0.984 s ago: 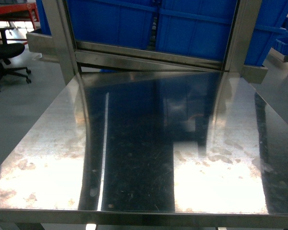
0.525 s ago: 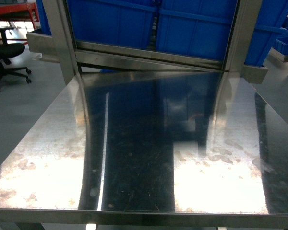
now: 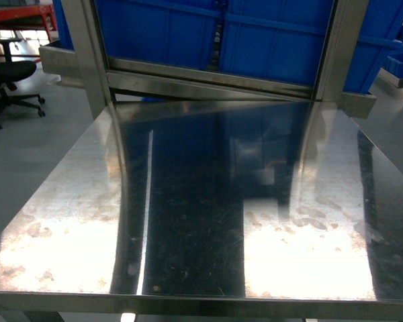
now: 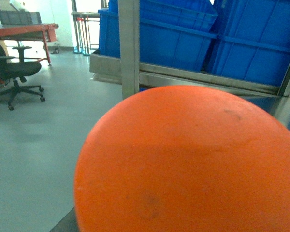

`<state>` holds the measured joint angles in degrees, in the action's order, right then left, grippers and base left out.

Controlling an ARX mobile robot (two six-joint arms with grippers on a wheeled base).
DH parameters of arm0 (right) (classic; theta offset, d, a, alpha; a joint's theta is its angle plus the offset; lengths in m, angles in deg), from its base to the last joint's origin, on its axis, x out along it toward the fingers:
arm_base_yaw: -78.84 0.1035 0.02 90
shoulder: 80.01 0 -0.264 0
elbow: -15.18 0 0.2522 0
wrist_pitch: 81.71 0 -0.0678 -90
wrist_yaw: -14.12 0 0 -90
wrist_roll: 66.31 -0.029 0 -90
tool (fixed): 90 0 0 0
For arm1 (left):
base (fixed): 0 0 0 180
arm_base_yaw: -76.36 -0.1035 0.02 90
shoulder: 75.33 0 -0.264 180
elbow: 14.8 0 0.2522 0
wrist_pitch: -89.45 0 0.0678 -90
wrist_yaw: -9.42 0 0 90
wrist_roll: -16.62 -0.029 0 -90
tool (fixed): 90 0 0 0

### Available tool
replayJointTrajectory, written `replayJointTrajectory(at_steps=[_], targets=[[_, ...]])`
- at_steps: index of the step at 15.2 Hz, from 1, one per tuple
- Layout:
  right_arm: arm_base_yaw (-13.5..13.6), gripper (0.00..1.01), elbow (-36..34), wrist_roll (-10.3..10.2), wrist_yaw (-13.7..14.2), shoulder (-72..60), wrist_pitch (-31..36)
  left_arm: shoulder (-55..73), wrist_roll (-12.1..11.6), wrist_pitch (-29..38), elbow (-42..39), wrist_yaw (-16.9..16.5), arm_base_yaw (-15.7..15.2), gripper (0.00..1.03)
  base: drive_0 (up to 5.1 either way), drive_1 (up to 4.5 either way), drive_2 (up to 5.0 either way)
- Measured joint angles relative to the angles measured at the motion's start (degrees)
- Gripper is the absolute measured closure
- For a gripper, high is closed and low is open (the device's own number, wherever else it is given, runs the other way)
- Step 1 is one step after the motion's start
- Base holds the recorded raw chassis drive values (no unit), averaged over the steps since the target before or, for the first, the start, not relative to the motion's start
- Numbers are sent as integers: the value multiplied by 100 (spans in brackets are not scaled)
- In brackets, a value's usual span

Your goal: Pick capacitor and pack into box

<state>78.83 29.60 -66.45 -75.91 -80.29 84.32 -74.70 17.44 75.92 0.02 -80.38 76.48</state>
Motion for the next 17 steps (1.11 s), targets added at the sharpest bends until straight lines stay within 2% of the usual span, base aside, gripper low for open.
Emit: replayJointTrajectory(at_steps=[17], targets=[[0, 3, 0, 0, 4, 0, -9, -4, -2, -61, -26, -17, 0, 59, 0, 0, 0]])
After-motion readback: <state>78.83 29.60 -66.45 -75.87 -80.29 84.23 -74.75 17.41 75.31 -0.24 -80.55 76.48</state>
